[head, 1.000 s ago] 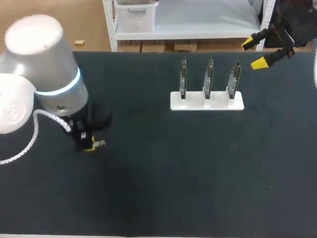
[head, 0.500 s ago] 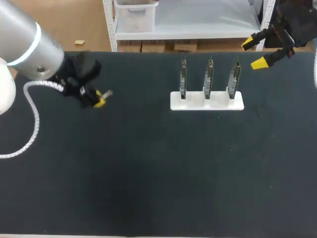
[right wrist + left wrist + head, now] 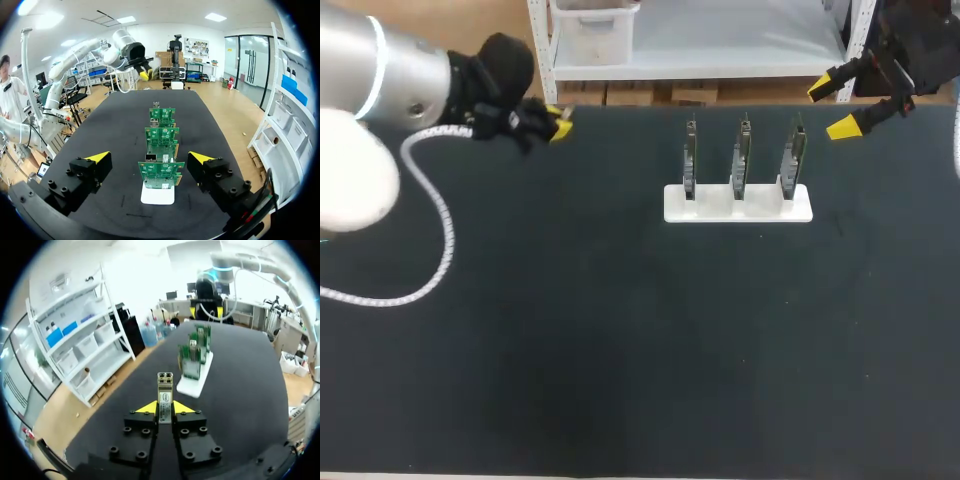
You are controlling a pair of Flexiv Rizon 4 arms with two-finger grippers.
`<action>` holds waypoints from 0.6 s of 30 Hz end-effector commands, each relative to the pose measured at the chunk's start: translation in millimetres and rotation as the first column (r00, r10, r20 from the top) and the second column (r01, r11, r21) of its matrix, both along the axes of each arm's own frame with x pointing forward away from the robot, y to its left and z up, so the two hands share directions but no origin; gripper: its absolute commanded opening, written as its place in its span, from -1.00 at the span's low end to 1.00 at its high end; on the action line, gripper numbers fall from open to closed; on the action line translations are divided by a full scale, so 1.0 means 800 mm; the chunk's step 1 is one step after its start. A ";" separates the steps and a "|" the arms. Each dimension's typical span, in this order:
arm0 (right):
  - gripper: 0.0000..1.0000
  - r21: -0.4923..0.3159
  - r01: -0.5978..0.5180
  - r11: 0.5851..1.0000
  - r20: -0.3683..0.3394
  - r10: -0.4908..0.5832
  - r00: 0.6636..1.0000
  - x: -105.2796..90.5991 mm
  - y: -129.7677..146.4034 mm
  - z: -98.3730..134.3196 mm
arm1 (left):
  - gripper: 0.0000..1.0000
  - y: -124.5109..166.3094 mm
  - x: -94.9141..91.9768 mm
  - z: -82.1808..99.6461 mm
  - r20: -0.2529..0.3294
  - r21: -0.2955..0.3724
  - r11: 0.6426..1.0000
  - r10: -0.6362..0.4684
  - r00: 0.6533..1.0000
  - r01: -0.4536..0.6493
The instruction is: Pick up the optical module with the left hand, and insert it into the network port with the right hand.
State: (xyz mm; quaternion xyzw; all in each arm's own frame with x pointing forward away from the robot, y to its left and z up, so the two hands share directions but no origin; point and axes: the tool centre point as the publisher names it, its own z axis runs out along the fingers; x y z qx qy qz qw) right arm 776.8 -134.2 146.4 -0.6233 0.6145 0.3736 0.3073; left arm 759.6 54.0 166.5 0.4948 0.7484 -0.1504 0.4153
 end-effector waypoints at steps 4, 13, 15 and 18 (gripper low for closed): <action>1.00 -0.001 0.001 1.000 0.001 -0.001 1.000 0.000 0.000 0.000 | -1.00 -0.057 0.047 0.025 0.062 -0.164 0.983 -0.075 0.995 0.084; 1.00 -0.001 0.001 1.000 0.001 -0.001 1.000 0.000 0.000 0.000 | -1.00 -0.132 0.070 0.054 0.126 -0.252 0.947 -0.174 0.977 0.202; 1.00 -0.001 0.001 1.000 0.001 -0.001 1.000 0.000 0.000 0.000 | -1.00 -0.149 0.072 0.059 0.140 -0.264 0.937 -0.197 0.970 0.228; 1.00 -0.001 0.001 1.000 0.001 -0.001 1.000 0.000 0.000 0.000 | -1.00 -0.174 0.075 0.067 0.157 -0.295 0.917 -0.232 0.960 0.270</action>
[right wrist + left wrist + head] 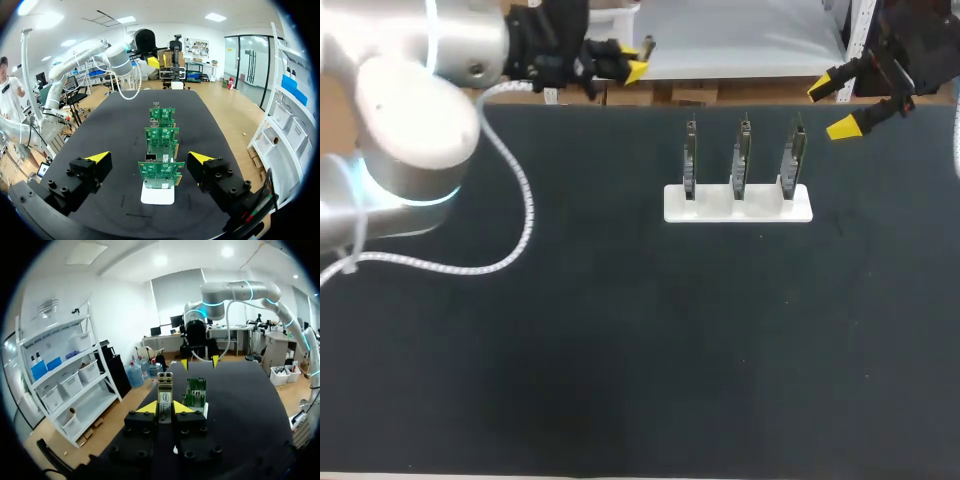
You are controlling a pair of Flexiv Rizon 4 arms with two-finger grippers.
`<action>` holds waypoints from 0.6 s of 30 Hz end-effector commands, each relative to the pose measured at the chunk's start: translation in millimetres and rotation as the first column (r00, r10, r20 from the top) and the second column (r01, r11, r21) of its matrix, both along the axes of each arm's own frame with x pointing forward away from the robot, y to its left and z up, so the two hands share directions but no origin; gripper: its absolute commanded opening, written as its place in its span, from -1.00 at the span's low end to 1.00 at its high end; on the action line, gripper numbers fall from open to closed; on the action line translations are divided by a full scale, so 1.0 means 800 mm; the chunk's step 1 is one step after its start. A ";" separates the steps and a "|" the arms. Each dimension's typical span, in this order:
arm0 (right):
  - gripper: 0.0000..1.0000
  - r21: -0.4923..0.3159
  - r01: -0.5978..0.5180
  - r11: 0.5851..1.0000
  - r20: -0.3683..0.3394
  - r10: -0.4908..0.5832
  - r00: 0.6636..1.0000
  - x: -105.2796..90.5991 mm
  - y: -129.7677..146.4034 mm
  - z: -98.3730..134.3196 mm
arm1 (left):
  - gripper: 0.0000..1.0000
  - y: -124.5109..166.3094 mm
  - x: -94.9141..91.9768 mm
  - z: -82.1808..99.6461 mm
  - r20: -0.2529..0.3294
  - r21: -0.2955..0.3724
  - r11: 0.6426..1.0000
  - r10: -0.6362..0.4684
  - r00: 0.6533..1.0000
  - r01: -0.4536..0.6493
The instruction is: Pick up the optical module with the left hand, and insert it into the network port with the right hand.
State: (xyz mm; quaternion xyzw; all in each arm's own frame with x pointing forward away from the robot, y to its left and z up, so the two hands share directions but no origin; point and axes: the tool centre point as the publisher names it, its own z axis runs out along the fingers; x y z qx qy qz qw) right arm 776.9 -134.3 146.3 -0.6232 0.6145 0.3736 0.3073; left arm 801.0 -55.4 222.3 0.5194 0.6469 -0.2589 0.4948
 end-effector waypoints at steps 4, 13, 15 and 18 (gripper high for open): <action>1.00 -0.001 0.001 1.000 0.001 -0.001 1.000 0.000 0.000 0.000 | -1.00 -0.068 0.025 0.005 0.022 -0.117 0.987 -0.110 0.994 0.112; 1.00 -0.001 0.001 1.000 0.001 -0.001 1.000 0.000 0.000 0.000 | -1.00 -0.126 0.016 0.008 0.007 -0.190 0.958 -0.217 0.976 0.214; 1.00 -0.001 0.001 1.000 0.001 -0.001 1.000 0.000 0.000 0.000 | -1.00 -0.137 0.011 0.007 0.003 -0.200 0.951 -0.241 0.971 0.237; 1.00 -0.001 0.001 1.000 0.001 -0.001 1.000 0.000 0.000 0.000 | -1.00 -0.153 0.004 0.006 0.003 -0.208 0.940 -0.275 0.962 0.269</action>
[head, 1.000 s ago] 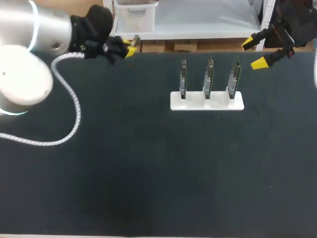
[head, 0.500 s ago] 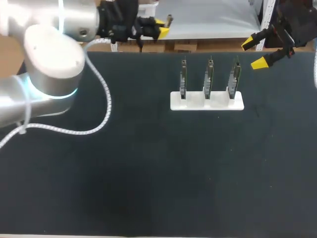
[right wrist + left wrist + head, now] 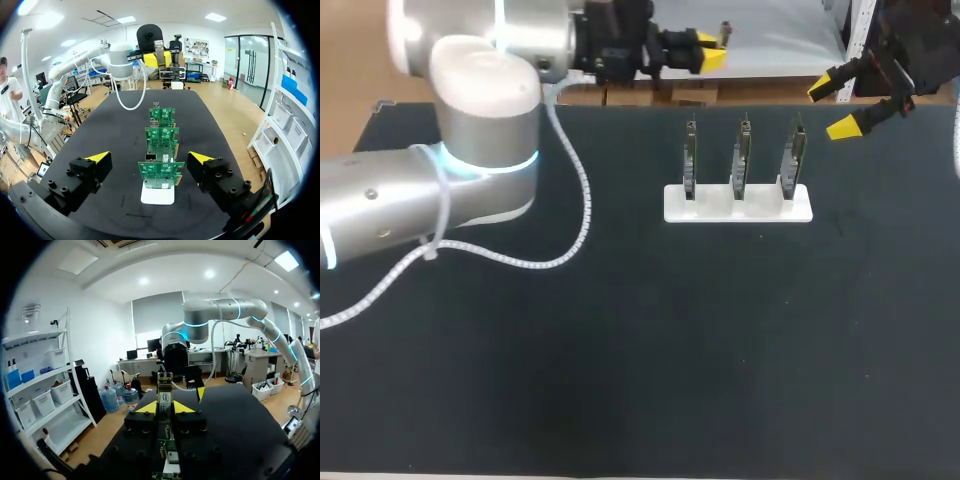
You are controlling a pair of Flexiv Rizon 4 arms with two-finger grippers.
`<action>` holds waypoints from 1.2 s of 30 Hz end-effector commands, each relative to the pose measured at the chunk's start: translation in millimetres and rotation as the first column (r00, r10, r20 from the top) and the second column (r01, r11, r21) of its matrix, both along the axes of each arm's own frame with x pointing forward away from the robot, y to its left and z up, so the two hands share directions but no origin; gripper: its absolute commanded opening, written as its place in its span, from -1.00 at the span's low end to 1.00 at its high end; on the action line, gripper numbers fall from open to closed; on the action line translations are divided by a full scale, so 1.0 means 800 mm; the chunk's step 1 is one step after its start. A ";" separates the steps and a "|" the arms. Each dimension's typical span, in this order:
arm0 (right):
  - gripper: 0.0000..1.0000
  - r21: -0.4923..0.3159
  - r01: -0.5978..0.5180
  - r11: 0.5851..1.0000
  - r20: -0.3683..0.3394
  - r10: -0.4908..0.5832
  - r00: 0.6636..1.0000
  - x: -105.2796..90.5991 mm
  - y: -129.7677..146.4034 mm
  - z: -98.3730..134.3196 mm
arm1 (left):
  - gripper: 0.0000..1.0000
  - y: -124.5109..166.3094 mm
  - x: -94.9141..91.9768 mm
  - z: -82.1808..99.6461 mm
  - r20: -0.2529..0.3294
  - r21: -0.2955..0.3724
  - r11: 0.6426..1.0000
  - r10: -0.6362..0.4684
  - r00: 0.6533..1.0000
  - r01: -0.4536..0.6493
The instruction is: Pick up the optical module with the left hand, and insert it into the network port with the right hand.
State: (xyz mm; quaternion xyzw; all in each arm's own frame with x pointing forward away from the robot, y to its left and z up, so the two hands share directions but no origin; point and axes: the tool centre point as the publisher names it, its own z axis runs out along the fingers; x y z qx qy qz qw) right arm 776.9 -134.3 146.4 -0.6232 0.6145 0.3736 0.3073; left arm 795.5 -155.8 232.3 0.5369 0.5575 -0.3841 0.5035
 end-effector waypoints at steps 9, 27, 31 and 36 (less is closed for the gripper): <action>1.00 -0.001 0.001 1.000 0.001 -0.001 1.000 0.000 0.000 0.000 | -1.00 -0.062 -0.004 -0.009 -0.011 -0.056 0.993 -0.103 0.995 0.103; 1.00 -0.001 0.001 1.000 0.001 -0.001 1.000 0.000 0.000 0.000 | -1.00 -0.098 -0.013 -0.021 -0.065 -0.159 0.980 -0.133 0.989 0.121; 1.00 -0.001 0.001 1.000 0.001 -0.001 1.000 0.000 0.000 0.000 | -1.00 -0.110 -0.017 -0.023 -0.060 -0.154 0.980 -0.135 0.989 0.125; 1.00 -0.001 0.001 1.000 0.001 -0.001 1.000 0.000 0.000 0.000 | -1.00 -0.120 -0.020 -0.027 -0.061 -0.157 0.980 -0.134 0.989 0.123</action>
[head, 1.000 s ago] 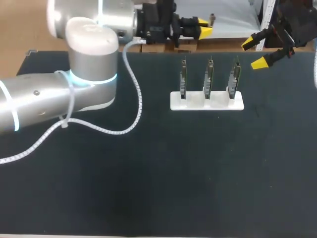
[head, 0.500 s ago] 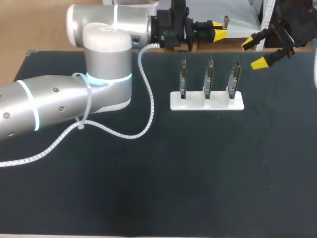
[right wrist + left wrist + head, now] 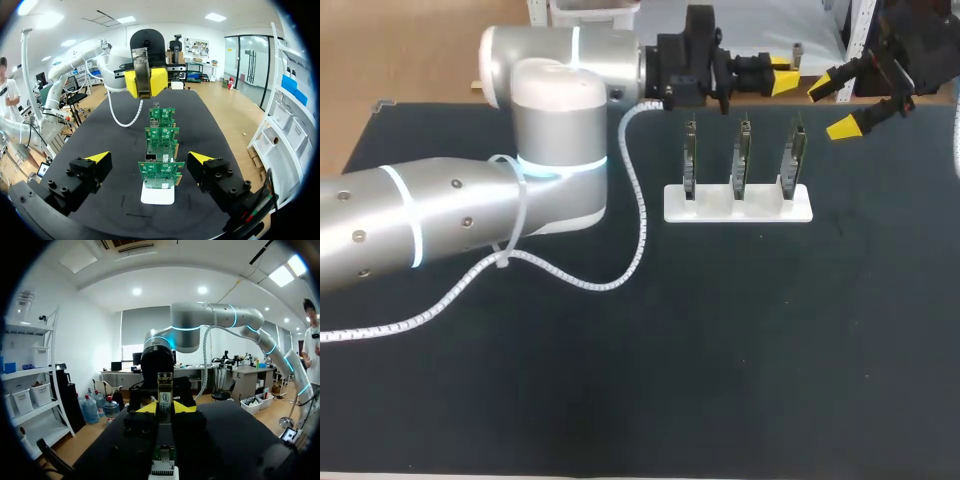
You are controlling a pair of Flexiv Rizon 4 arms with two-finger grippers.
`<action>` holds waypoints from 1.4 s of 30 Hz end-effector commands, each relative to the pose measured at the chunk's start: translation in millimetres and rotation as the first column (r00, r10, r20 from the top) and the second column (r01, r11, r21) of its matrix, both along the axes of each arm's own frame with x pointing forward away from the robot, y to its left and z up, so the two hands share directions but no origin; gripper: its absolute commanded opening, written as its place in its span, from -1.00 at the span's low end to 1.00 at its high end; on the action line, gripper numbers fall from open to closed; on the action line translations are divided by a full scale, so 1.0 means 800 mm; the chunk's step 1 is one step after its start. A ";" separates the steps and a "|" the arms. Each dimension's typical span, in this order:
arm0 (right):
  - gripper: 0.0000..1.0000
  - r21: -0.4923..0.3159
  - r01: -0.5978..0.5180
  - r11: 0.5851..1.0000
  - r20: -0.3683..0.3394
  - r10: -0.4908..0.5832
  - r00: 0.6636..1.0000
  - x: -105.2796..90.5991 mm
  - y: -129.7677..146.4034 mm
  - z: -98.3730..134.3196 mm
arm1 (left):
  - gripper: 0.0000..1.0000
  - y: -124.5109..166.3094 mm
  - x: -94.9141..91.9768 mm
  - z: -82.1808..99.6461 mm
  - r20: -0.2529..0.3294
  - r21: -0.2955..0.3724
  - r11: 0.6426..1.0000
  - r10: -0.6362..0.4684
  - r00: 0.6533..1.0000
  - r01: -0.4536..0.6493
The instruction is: Pick up the optical module with the left hand, and insert it into the network port with the right hand.
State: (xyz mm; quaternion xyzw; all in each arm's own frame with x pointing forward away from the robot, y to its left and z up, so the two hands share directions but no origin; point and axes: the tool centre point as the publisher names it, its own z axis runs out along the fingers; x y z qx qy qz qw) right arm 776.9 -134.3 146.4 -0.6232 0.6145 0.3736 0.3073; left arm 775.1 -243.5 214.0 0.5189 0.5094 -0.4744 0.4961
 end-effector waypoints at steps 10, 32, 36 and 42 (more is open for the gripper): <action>1.00 -0.001 0.001 1.000 0.001 -0.001 1.000 0.000 0.000 0.000 | -1.00 -0.021 -0.003 -0.011 -0.008 0.002 1.000 0.015 1.000 -0.015; 1.00 -0.001 0.001 1.000 0.001 -0.001 1.000 0.000 0.000 0.000 | -1.00 -0.033 -0.015 -0.026 -0.029 0.015 1.000 0.003 1.000 -0.002; 1.00 -0.001 0.001 1.000 0.001 -0.001 1.000 0.000 0.000 0.000 | -1.00 -0.035 -0.014 -0.029 -0.016 0.035 0.999 -0.005 1.000 0.005; 1.00 -0.001 0.001 1.000 0.001 -0.001 1.000 0.000 0.000 0.000 | -1.00 -0.032 -0.010 -0.033 -0.031 0.034 0.999 0.001 1.000 0.000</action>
